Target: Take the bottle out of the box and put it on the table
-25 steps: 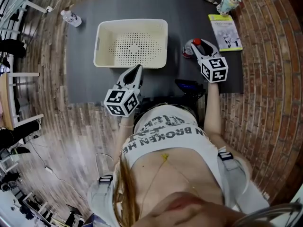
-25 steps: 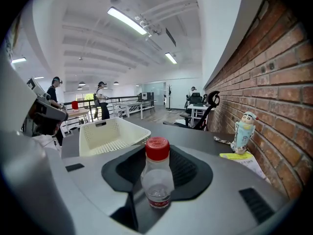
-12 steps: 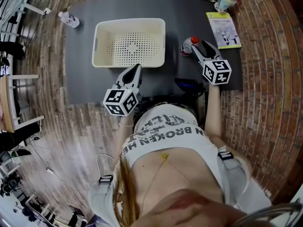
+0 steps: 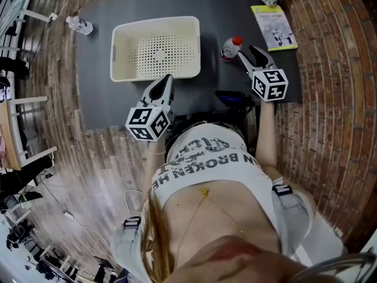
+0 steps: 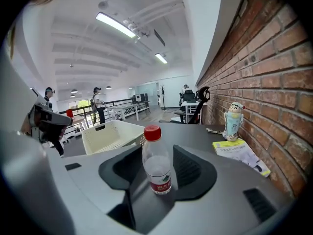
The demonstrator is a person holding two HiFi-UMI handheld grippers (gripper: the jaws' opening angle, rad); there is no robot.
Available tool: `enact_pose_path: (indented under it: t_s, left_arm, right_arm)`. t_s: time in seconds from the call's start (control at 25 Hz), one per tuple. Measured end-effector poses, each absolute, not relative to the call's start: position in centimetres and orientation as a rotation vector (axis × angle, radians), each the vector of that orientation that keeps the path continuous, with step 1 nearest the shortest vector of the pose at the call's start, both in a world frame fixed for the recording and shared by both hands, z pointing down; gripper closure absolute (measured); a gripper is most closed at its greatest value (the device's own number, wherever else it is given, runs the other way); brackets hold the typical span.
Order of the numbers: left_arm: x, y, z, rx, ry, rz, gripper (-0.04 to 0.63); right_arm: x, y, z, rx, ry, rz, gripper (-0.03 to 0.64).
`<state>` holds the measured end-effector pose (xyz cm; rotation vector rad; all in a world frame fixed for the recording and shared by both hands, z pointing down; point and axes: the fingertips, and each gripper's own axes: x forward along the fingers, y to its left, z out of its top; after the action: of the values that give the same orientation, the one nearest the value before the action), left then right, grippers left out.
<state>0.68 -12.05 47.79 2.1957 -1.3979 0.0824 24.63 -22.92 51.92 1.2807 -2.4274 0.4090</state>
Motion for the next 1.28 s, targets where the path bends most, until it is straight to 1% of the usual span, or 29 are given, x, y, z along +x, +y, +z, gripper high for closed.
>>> enact_pose_path:
  t_s: [0.12,0.16,0.28,0.36,0.48,0.52,0.72,0.92,1.16,1.28]
  left_arm:
    - [0.7,-12.0,47.7,2.203,-1.399,0.076,0.592]
    - [0.8,-11.9,47.7,2.205,-1.398,0.079,0.592]
    - [0.9,-11.8,47.6,2.208,-1.397,0.081,0.592]
    - [0.9,-11.7,47.5,2.211,-1.397,0.081,0.592]
    - [0.8,-11.5,47.5,2.210,-1.401,0.082,0.592]
    - [0.8,-11.4,47.5,2.210,-1.401,0.083,0.592]
    - [0.7,-11.1,47.6,2.200,-1.420,0.069,0.592]
    - [1.0,-11.0,47.3,2.213,-1.439,0.053,0.592]
    - [2.3,-11.3,46.2,2.275,-1.430,0.044,0.592]
    - [3.0,-11.4,45.4,2.320,-1.441,0.067,0.592]
  right_arm:
    - [24.5,-22.5,52.0,1.251,-2.425,0.392,0.424]
    - [24.4,-22.3,52.1,1.241,-2.426,0.390,0.436]
    - [24.5,-21.8,52.0,1.229,-2.432,0.395,0.494]
    - [24.5,-21.5,51.8,1.229,-2.436,0.395,0.519]
    - [24.5,-21.0,51.9,1.215,-2.433,0.397,0.587]
    - [24.5,-20.8,51.9,1.206,-2.430,0.403,0.600]
    - [23.7,-19.2,52.3,1.146,-2.450,0.441,0.607]
    - [21.6,-17.8,51.7,1.062,-2.528,0.400,0.608]
    - [16.8,-15.4,49.3,0.882,-2.698,0.315,0.609]
    - [14.1,-14.1,47.4,0.810,-2.799,0.207,0.609]
